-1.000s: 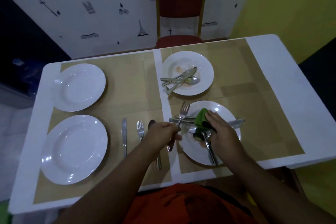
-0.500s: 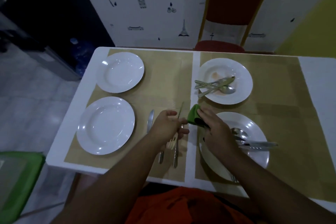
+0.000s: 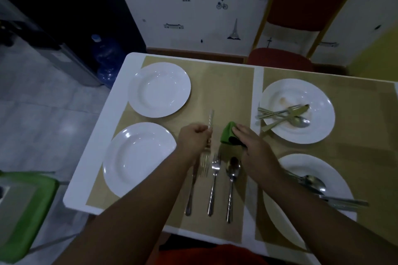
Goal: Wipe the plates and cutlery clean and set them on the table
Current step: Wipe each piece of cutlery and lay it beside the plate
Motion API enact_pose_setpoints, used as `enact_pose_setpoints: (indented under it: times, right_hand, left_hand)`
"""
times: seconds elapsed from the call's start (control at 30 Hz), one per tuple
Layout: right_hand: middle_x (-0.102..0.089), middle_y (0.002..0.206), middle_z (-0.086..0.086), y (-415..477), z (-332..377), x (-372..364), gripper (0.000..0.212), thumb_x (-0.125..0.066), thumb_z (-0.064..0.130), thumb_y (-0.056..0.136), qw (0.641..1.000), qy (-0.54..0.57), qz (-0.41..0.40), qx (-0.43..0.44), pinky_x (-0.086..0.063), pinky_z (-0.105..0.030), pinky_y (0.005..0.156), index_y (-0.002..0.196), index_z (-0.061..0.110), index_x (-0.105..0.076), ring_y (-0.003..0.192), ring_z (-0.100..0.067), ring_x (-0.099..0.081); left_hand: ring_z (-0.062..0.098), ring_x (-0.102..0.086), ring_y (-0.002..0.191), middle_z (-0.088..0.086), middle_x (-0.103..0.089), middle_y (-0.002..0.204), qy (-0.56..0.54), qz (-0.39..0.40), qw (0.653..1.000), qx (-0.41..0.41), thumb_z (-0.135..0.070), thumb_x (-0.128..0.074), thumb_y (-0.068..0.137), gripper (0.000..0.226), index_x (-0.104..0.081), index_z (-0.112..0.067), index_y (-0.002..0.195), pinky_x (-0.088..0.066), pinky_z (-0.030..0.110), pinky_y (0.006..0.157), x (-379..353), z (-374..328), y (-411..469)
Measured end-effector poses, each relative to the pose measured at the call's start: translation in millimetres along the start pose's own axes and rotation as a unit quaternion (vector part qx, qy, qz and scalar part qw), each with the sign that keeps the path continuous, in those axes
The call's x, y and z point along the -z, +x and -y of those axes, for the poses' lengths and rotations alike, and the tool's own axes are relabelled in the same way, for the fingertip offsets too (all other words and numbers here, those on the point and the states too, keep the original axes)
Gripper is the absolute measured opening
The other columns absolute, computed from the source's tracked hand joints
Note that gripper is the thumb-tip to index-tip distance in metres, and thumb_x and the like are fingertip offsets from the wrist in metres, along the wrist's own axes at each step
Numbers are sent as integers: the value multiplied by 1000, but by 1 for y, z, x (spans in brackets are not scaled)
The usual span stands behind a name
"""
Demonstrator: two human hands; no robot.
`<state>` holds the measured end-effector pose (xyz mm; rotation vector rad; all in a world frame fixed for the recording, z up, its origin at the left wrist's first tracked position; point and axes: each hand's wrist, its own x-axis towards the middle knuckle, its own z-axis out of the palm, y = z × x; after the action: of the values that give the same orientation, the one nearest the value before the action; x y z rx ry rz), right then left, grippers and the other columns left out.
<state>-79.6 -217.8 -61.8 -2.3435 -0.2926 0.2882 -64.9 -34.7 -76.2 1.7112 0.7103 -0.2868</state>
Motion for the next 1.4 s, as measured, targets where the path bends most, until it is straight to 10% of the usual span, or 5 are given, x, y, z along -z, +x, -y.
enact_pose_setpoints:
  times: [0.13,0.43,0.67,1.07,1.4]
  right_hand:
    - [-32,152,-2,40,6,-10,68,-38,-18,79,1000,-21,8,-17,-20,-33,118,141,11,-40,142,-16,-24]
    - [-28,154,-3,91,-4,-28,65,-41,-16,83,996,-54,8,-66,-11,-24,116,142,10,-36,144,-18,-17]
    - [-25,155,-4,89,-18,-54,69,-50,-14,80,992,-106,32,-59,-6,-30,117,142,11,-35,145,-21,-10]
    - [-25,155,-6,77,-14,-49,68,-48,-14,83,995,-87,8,-45,-9,-33,119,144,9,-31,145,-22,-9]
    - [-29,153,-3,-3,-11,-6,76,-42,-19,75,999,-38,-19,-16,-15,-36,119,143,12,-34,144,-19,-17]
  left_hand:
    - [-6,-61,52,-8,-70,68,89,6,995,-43,-27,-71,90,10,-77,-20,89,-48,12,51,2,-20,54]
    - [20,-66,87,6,-70,102,235,31,965,-114,-22,-66,92,26,-67,-11,116,-57,35,81,4,-22,103]
    - [27,-28,146,6,-35,159,505,110,778,-358,-22,-49,102,56,-32,-12,154,-26,36,118,25,18,89]
    - [26,-7,154,6,-17,166,519,92,785,-326,-30,-38,106,60,-15,-11,158,-8,37,124,24,19,73]
    - [30,-20,151,8,-34,159,482,72,793,-365,-26,-49,101,56,-35,-9,153,-15,39,122,-13,12,-23]
